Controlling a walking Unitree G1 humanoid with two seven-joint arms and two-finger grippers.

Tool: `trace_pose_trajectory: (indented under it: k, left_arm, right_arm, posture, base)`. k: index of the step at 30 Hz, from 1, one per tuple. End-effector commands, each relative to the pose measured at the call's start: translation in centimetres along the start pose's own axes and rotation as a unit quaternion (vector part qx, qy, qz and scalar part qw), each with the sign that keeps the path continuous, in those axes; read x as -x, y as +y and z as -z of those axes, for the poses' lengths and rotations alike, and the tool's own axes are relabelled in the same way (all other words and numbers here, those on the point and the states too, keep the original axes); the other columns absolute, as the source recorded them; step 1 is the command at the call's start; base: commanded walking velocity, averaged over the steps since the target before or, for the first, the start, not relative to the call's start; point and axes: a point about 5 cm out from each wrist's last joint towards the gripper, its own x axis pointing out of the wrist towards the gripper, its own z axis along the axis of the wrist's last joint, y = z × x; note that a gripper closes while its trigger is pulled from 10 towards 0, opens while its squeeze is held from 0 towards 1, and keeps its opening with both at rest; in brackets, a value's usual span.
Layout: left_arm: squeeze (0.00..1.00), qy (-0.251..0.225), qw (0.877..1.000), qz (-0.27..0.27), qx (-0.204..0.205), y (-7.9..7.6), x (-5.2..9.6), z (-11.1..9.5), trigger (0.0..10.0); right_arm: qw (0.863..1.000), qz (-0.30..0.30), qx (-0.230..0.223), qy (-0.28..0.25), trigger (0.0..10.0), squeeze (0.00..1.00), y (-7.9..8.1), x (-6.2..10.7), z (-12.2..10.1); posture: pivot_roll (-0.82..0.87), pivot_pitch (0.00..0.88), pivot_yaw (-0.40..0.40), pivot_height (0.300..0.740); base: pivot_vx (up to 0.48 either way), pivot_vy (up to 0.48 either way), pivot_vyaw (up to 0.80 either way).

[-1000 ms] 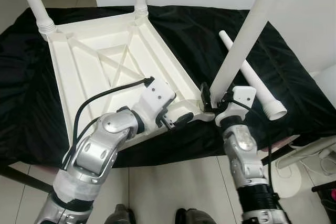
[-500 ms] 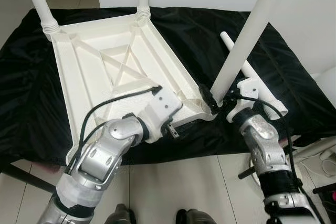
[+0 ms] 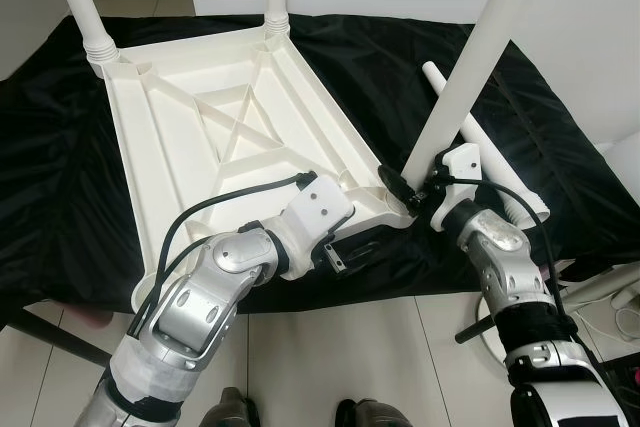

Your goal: Building children table

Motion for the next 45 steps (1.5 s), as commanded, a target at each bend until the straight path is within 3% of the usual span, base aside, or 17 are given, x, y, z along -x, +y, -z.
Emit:
trace_pose_trajectory:
  k: [1, 2, 3, 4, 8, 11, 17, 19, 22, 26, 30, 32, 35, 43, 44, 45]
  left_arm:
    - [0.0, 0.007, 1.0, -0.03, 0.0, 0.2, 0.1, 0.1, 10.0]
    - [0.0, 0.007, 1.0, -0.03, 0.0, 0.2, 0.1, 0.1, 10.0]
    - [0.0, 0.007, 1.0, -0.03, 0.001, 0.2, 0.1, 0.1, 10.0]
    - [0.0, 0.007, 1.0, -0.03, 0.0, 0.2, 0.1, 0.1, 10.0]
    - [0.0, 0.007, 1.0, -0.029, 0.0, 0.2, 0.1, 0.1, 10.0]
    - [0.0, 0.007, 1.0, -0.03, -0.001, 0.3, 0.1, 0.1, 10.0]
    - [0.0, 0.007, 0.999, -0.031, -0.001, 0.3, 0.1, 0.1, 10.0]
    - [0.0, 0.007, 1.0, -0.028, -0.001, 0.2, -0.1, 0.1, 10.0]
    - [0.0, 0.006, 1.0, -0.027, 0.0, 0.1, -0.1, 0.1, 10.0]
    - [0.0, 0.006, 1.0, -0.027, 0.0, 0.1, -0.2, 0.0, 10.0]
    - [0.0, 0.005, 1.0, -0.028, 0.0, 0.1, -0.2, 0.0, 10.0]
    - [0.0, 0.005, 1.0, -0.028, 0.002, 0.1, -0.2, 0.0, 10.0]
    - [0.0, 0.004, 1.0, -0.029, 0.003, 0.0, -0.2, 0.0, 10.0]
    - [0.0, 0.004, 1.0, -0.028, 0.002, 0.0, -0.2, 0.0, 10.0]
    - [0.0, 0.004, 1.0, -0.028, 0.002, 0.1, -0.2, 0.0, 10.0]
    - [0.0, 0.005, 1.0, -0.03, 0.001, 0.1, -0.2, 0.0, 10.0]
  right_arm:
    - [1.0, 0.0, -0.007, 0.02, 0.0, 0.0, -0.2, 0.4, 0.8]
    - [1.0, 0.0, -0.008, 0.021, 0.0, 0.0, -0.2, 0.5, 1.0]
    - [1.0, 0.003, -0.006, 0.025, 1.7, 0.0, -0.1, 0.5, 1.1]
    - [1.0, 0.006, -0.009, 0.028, 10.0, 0.0, 0.1, 0.6, 1.3]
    - [0.999, 0.019, -0.015, 0.036, 10.0, 0.0, 0.5, 0.6, 1.6]
    - [0.996, 0.069, -0.026, 0.044, 10.0, 0.0, 1.2, 0.6, 2.0]
    - [0.993, 0.105, -0.014, 0.048, 10.0, 0.0, 1.8, 0.3, 2.1]
    - [0.987, 0.15, -0.03, 0.045, 10.0, 0.0, 2.7, -0.1, 2.0]
    - [0.985, 0.161, -0.036, 0.046, 10.0, 0.0, 2.8, -0.1, 2.0]
    - [0.967, 0.244, -0.063, 0.048, 10.0, 0.0, 3.5, -0.2, 1.8]
    - [0.963, 0.258, -0.069, 0.046, 10.0, 0.0, 3.8, -0.2, 1.7]
    - [0.948, 0.307, -0.078, 0.037, 10.0, 0.0, 4.7, -0.1, 1.6]
    - [0.937, 0.334, -0.095, 0.029, 10.0, 0.0, 5.8, -0.2, 1.5]
    - [0.951, 0.29, -0.104, 0.002, 10.0, 0.0, 6.7, -0.7, 0.6]
    - [0.951, 0.288, -0.11, -0.005, 10.0, 1.0, 6.6, -0.6, 0.4]
    - [0.953, 0.284, -0.107, -0.014, 10.0, 1.0, 6.4, -0.5, 0.1]
  posture:
    - [-0.05, 0.089, -0.018, 0.74]
    - [-0.05, 0.089, -0.018, 0.74]
    - [-0.05, 0.09, -0.018, 0.74]
    - [-0.05, 0.09, -0.018, 0.74]
    - [-0.05, 0.091, -0.018, 0.74]
    - [-0.05, 0.091, -0.019, 0.74]
    - [-0.06, 0.091, -0.017, 0.74]
    - [-0.06, 0.091, -0.017, 0.74]
    - [-0.06, 0.094, -0.018, 0.74]
    - [-0.06, 0.094, -0.018, 0.74]
    - [-0.07, 0.096, -0.024, 0.74]
    - [-0.07, 0.096, -0.027, 0.74]
    - [-0.07, 0.095, -0.028, 0.74]
    - [-0.07, 0.095, -0.027, 0.74]
    - [-0.07, 0.095, -0.027, 0.74]
    - [-0.06, 0.089, -0.025, 0.74]
  base:
    - [0.0, 0.0, 0.0]
    - [0.0, 0.0, 0.0]
    - [0.0, 0.0, 0.0]
    - [0.0, 0.0, 0.0]
    - [0.0, 0.0, 0.0]
    - [0.0, 0.0, 0.0]
    - [0.0, 0.0, 0.0]
    - [0.0, 0.0, 0.0]
    - [0.0, 0.0, 0.0]
    - [0.0, 0.0, 0.0]
    - [0.0, 0.0, 0.0]
    - [0.0, 0.0, 0.0]
    - [0.0, 0.0, 0.0]
    - [0.0, 0.0, 0.0]
    - [0.0, 0.0, 0.0]
    - [0.0, 0.0, 0.0]
